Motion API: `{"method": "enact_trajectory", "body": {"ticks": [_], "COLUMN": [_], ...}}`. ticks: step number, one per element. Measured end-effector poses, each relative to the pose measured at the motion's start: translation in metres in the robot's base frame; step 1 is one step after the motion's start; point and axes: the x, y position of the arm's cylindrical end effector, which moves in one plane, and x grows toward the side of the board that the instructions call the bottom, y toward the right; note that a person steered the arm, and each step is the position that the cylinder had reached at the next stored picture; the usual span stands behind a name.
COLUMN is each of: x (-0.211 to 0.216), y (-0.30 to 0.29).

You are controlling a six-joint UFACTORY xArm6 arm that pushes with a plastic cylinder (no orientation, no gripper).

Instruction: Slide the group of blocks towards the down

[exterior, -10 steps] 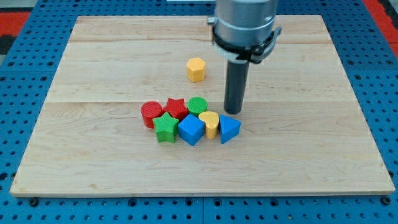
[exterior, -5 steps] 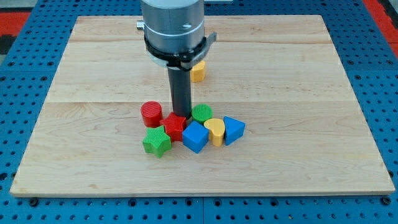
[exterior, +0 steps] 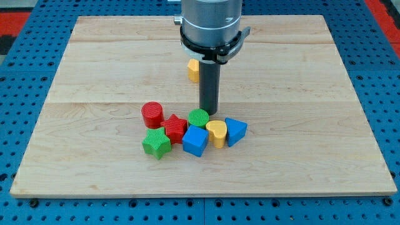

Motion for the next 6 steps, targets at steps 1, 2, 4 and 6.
{"method": "enact_trajectory", "body": {"ticks": [1,2,4,6], "x": [-0.002,0.012,0.031,0.019], "y": [0.029,0.093,0.045,0.032]}}
